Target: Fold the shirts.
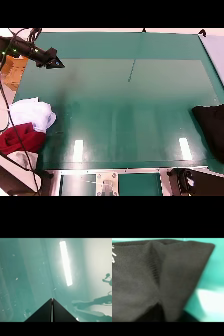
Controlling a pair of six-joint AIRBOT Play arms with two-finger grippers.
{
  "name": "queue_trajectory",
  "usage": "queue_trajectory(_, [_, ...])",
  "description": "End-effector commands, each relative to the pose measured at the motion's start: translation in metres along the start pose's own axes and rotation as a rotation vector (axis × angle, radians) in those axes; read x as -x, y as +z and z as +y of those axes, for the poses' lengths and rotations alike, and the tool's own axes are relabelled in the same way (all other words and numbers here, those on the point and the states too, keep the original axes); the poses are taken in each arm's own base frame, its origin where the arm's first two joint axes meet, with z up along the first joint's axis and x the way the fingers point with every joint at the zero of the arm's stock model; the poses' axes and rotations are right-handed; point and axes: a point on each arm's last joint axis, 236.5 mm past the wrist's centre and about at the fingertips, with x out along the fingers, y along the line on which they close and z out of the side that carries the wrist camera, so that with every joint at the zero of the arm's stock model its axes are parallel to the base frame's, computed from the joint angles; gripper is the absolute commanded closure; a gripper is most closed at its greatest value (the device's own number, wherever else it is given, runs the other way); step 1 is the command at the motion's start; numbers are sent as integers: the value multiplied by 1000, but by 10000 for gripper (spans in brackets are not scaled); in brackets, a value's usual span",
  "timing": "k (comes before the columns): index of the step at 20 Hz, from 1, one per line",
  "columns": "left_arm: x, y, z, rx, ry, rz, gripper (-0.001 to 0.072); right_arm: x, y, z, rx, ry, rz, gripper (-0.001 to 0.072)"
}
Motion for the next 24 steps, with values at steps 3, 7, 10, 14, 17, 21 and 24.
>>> queue_trajectory(3, [0, 0, 0, 0, 0, 1, 682, 44, -4, -27, -39, -215, 104, 359])
queue_trajectory(7, [0, -4, 1, 0, 5, 15, 682, 118, 13, -22, -65, -378, 76, 528])
queue_trajectory(10, [3, -12, -2, -4, 3, 49, 684, 119, 25, 78, 135, -179, -62, 679])
queue_trajectory(14, [18, -26, -4, -3, 50, 61, 684, 97, -41, 229, 536, 101, -60, 695])
queue_trajectory(17, [18, -68, -13, 29, 75, 111, 685, 71, -143, 267, 816, 138, 96, 696])
queue_trajectory(21, [12, -147, -35, 44, 114, 110, 684, 34, -288, 222, 1109, 120, 335, 697])
queue_trajectory(24, [9, -207, -51, 57, 117, 105, 684, 24, -351, 180, 1237, 128, 413, 696])
